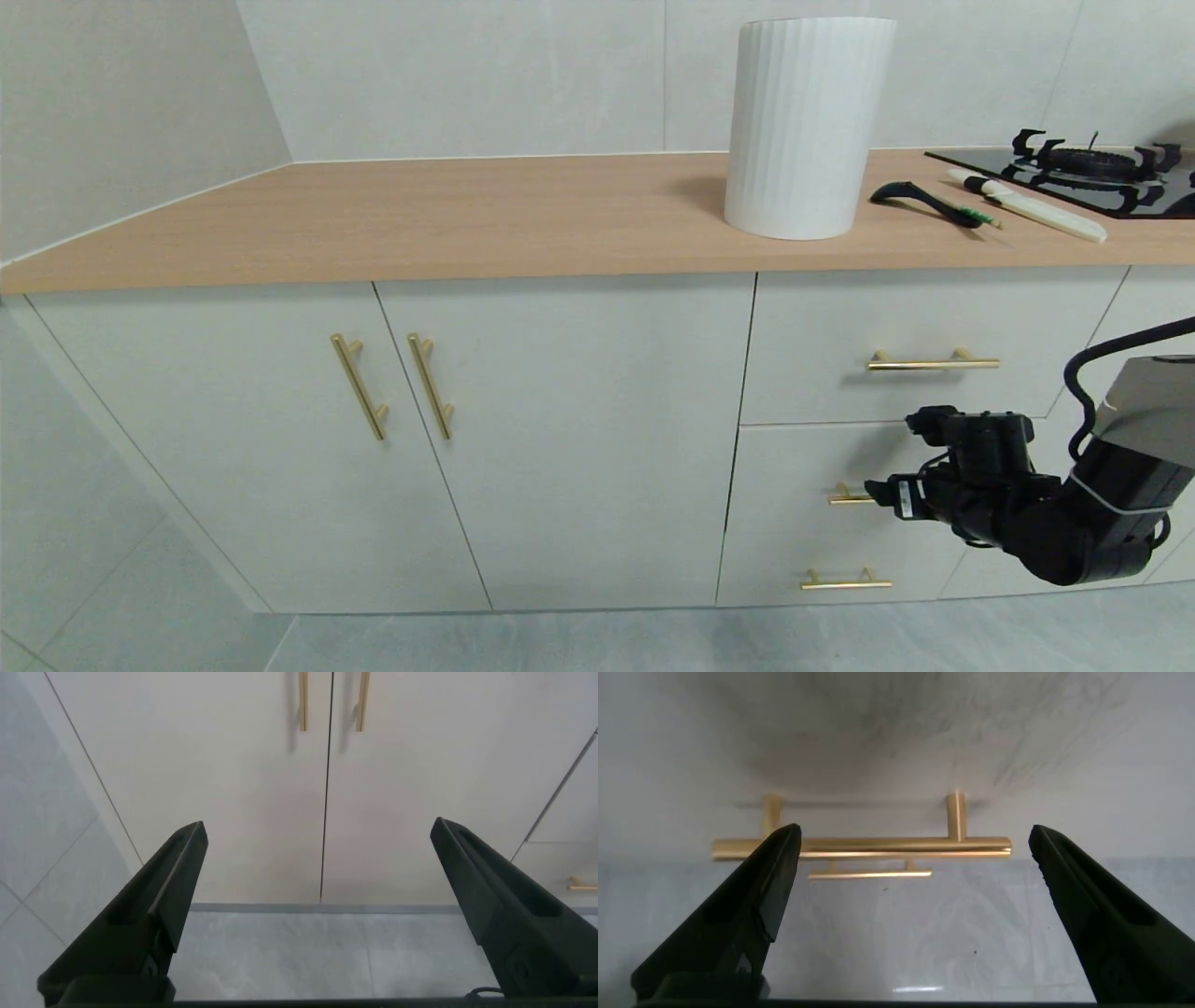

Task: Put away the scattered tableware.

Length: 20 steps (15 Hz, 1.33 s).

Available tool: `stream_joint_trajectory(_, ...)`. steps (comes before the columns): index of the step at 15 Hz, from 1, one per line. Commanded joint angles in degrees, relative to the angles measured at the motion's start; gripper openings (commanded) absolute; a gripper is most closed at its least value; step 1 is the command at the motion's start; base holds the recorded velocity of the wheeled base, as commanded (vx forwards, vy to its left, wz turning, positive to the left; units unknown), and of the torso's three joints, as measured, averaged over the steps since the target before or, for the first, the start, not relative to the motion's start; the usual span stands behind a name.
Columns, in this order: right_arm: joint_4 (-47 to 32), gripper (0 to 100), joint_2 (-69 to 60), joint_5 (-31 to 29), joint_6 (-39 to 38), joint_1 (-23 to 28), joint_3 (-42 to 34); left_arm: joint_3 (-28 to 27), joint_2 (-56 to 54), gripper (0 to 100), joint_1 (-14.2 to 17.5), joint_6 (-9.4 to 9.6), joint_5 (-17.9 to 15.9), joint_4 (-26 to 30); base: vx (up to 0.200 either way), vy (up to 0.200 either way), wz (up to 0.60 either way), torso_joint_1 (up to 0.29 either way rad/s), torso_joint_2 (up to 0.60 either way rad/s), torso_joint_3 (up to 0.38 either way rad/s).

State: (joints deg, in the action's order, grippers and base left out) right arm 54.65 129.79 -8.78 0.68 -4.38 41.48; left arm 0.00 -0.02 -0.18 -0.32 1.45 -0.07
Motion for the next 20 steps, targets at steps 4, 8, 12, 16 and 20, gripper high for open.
stream_joint_trajectory(4,6.1,100,6.3,-2.7,0.2,-0.5,1.3,0.0,0.0,100,0.0,-0.03,0.0,0.0,0.0,0.0,0.0,0.0,0.0,0.0)
stream_joint_trajectory(8,6.2,100,8.1,-4.6,0.2,-0.5,2.6,0.0,0.0,100,0.0,-0.03,0.0,0.0,0.0,0.0,0.0,0.0,0.0,0.0)
stream_joint_trajectory(12,6.0,100,7.7,-4.6,0.8,-0.4,1.7,0.0,0.0,100,0.0,-0.03,0.0,0.0,0.0,0.0,0.0,0.0,0.0,0.0)
stream_joint_trajectory(16,5.9,100,6.2,-4.1,2.4,-0.2,-0.3,0.0,0.0,100,0.0,-0.03,0.0,0.0,0.0,0.0,0.0,0.0,0.0,0.0)
stream_joint_trajectory(20,3.2,100,-1.1,-1.8,3.6,-0.5,-7.0,0.0,0.0,100,0.0,-0.03,0.0,0.0,0.0,0.0,0.0,0.0,0.0,0.0)
